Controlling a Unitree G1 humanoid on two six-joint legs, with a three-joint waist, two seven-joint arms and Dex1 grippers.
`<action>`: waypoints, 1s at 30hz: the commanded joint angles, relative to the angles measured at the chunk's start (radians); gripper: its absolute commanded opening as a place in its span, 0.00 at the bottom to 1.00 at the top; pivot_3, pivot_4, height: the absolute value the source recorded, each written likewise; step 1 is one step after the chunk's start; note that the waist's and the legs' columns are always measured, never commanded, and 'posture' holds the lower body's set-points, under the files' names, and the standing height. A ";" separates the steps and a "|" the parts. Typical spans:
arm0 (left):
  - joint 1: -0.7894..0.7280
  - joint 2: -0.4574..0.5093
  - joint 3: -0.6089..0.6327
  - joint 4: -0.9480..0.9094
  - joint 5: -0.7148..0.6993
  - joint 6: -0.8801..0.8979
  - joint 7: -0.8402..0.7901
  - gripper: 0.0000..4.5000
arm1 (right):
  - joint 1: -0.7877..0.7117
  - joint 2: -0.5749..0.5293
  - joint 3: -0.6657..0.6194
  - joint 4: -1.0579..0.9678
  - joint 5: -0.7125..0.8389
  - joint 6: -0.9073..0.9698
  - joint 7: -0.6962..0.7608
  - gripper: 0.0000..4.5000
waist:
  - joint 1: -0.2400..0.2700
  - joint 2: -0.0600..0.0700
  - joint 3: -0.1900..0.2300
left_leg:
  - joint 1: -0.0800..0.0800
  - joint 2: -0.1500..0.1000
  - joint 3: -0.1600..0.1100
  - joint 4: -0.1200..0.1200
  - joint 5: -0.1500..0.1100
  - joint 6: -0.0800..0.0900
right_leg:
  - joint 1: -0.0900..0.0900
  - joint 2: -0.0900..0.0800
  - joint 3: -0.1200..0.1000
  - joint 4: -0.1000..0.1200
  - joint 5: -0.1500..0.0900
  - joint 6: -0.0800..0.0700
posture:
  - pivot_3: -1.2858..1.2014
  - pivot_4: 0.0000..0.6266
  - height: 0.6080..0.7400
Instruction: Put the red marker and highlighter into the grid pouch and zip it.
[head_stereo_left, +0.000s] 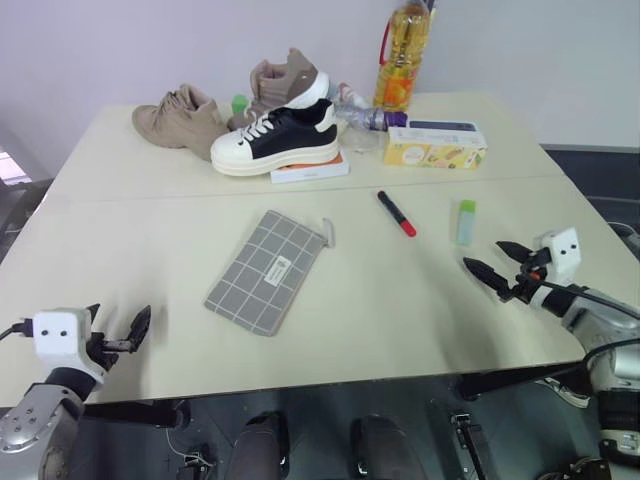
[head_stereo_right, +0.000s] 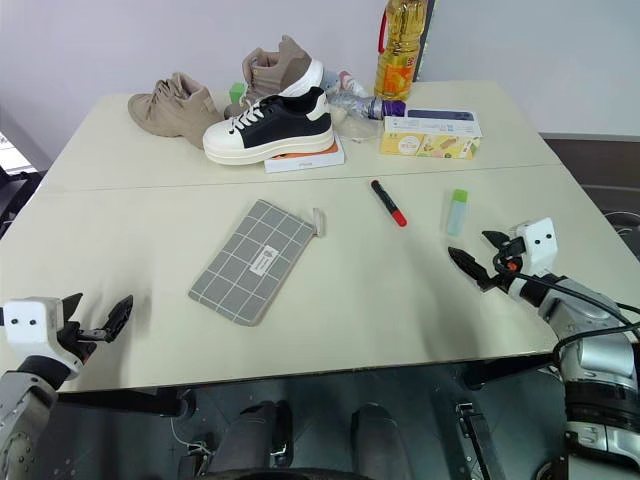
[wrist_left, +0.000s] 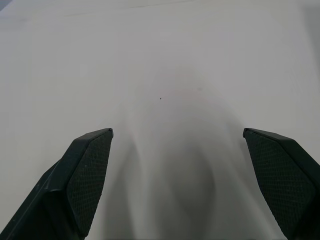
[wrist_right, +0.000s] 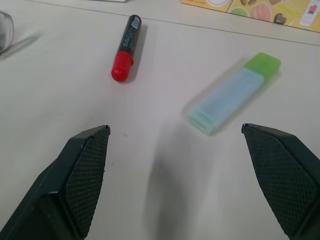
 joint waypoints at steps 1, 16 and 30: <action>0.002 0.000 0.021 -0.030 -0.002 -0.017 0.006 1.00 | -0.020 0.002 0.001 -0.046 0.010 0.002 -0.003 0.98 | 0.000 0.000 0.000 | 0.000 0.000 0.000 0.000 0.000 0.000 | 0.000 0.000 0.000 0.000 0.000 0.000 | 0.52 0.24 1.00; 0.009 -0.048 -0.022 -0.024 0.041 -0.150 -0.016 1.00 | -0.135 0.191 0.206 -0.301 0.054 0.126 -0.033 0.93 | -0.001 0.000 0.000 | -0.001 0.000 0.000 -0.001 0.000 0.000 | -0.001 0.000 0.000 0.000 0.000 0.000 | 0.52 0.24 1.00; 0.066 0.018 -0.137 -0.016 0.136 -0.301 -0.160 1.00 | -0.417 0.532 0.558 0.001 -0.269 0.096 -0.307 0.02 | -0.029 -0.002 -0.001 | -0.005 0.000 0.004 -0.006 0.000 -0.001 | -0.011 -0.006 -0.002 0.001 0.001 -0.002 | 0.52 0.24 1.00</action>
